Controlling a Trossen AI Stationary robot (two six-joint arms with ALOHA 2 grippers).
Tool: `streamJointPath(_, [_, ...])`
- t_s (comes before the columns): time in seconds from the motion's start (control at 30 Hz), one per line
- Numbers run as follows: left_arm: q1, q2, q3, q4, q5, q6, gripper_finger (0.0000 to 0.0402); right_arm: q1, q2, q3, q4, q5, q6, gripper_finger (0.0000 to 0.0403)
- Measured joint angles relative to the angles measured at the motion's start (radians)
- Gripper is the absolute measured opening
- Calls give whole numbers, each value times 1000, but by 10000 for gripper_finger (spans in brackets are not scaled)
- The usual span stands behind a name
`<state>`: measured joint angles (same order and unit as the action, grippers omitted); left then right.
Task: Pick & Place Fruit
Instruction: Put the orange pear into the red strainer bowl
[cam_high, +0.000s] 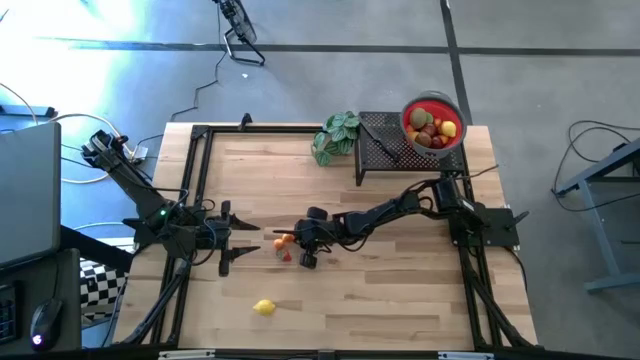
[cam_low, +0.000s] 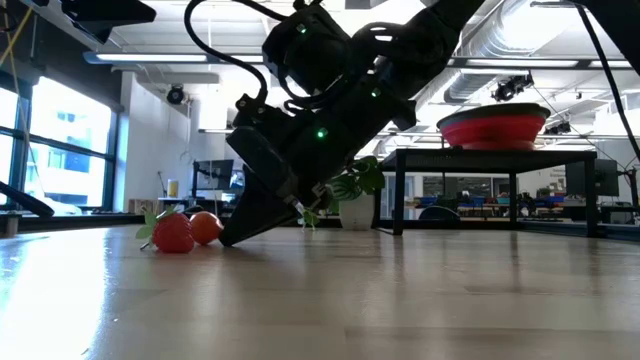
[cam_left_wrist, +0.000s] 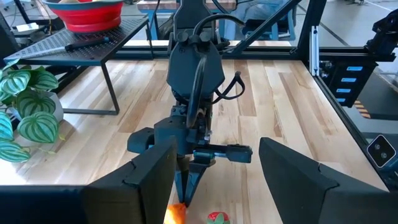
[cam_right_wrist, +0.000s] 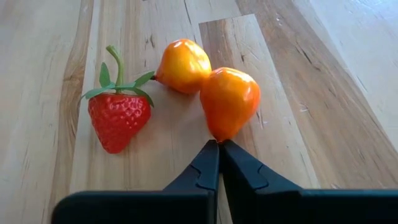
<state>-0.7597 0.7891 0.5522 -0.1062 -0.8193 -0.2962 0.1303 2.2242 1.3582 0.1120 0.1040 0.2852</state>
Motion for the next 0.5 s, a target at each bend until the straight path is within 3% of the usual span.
streamJointPath(0.5, [0,0,0,0,0,0,222,0,-15,-1,10,-4,-4,4])
